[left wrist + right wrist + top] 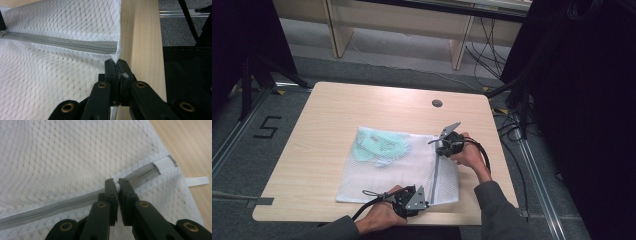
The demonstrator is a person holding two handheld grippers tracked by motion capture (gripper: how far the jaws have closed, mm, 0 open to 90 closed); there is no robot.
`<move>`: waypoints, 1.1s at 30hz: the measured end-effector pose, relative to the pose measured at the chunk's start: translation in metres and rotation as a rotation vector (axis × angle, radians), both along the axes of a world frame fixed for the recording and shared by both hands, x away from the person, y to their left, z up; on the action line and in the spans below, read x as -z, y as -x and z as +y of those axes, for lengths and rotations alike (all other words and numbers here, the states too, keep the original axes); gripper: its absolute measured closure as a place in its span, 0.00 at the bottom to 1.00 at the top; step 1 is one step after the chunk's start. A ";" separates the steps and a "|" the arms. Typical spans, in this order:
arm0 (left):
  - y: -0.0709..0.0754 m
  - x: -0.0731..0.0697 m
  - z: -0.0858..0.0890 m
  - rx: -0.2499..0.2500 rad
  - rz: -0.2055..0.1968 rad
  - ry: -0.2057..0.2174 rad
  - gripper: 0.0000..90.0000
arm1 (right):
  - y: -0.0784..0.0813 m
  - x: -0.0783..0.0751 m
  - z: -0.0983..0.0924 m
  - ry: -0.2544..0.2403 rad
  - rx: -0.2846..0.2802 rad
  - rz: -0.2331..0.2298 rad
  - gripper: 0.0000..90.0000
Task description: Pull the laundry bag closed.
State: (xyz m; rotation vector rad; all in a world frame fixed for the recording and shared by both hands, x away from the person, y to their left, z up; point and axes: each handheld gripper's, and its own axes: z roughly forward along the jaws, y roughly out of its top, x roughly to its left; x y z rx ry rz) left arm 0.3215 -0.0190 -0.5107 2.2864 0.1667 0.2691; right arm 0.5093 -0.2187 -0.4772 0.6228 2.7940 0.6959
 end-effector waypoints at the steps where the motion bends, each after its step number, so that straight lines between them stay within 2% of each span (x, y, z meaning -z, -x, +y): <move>1: 0.000 0.000 0.000 0.005 -0.007 -0.001 0.98 | 0.000 0.000 0.000 -0.007 0.008 -0.005 0.96; 2: 0.000 0.000 0.000 0.000 0.002 0.008 0.98 | -0.001 0.000 0.000 -0.005 0.011 -0.005 0.96; 4: 0.000 0.000 0.000 0.006 -0.001 -0.006 0.98 | -0.002 0.001 -0.001 -0.004 0.019 0.004 0.96; 6: 0.000 0.001 -0.001 -0.001 -0.003 0.002 0.98 | -0.005 0.002 -0.002 -0.007 0.000 -0.017 0.96; 7: 0.000 0.001 -0.001 -0.002 0.003 0.011 0.98 | -0.004 0.002 -0.002 -0.006 0.010 -0.014 0.96; 9: -0.001 -0.001 0.000 0.008 -0.007 -0.001 0.98 | -0.005 0.002 -0.002 -0.006 0.017 -0.015 0.96; 10: 0.000 -0.001 0.000 0.002 0.001 0.003 0.98 | -0.006 0.002 -0.003 -0.009 0.022 -0.015 0.96; 11: -0.001 -0.001 0.000 0.011 -0.012 -0.002 0.98 | -0.007 0.002 -0.003 -0.011 0.023 -0.018 0.96; 13: 0.000 0.001 -0.001 -0.002 0.000 0.012 0.98 | -0.009 0.003 -0.004 -0.013 0.017 -0.024 0.96; 14: 0.001 0.001 -0.001 -0.001 0.004 0.014 0.98 | -0.008 0.003 -0.004 -0.015 0.037 -0.012 0.96; 16: -0.001 0.000 0.000 0.024 -0.006 -0.020 0.98 | -0.011 0.003 -0.004 -0.011 0.028 -0.025 0.96; 17: -0.001 -0.001 0.000 0.026 -0.007 -0.023 0.98 | -0.012 0.002 -0.005 -0.007 0.028 -0.024 0.96; 19: 0.000 0.000 -0.001 0.014 0.002 -0.004 0.98 | -0.015 0.002 -0.004 -0.006 0.031 -0.044 0.96; 20: 0.001 0.002 -0.001 -0.004 0.009 0.021 0.98 | -0.015 0.002 -0.004 -0.004 0.048 -0.030 0.96; 25: 0.001 0.001 -0.001 0.015 0.004 -0.007 0.98 | -0.018 0.003 -0.005 -0.003 0.058 -0.039 0.96; 29: 0.000 0.000 -0.001 0.011 0.001 -0.002 0.98 | -0.020 0.004 -0.006 -0.008 0.061 -0.042 0.96; 32: 0.001 0.000 -0.001 0.000 0.015 0.020 0.98 | -0.022 0.005 -0.005 -0.015 0.065 -0.053 0.96; 33: 0.001 0.000 -0.001 0.008 0.008 0.006 0.98 | -0.023 0.004 -0.005 -0.010 0.061 -0.051 0.96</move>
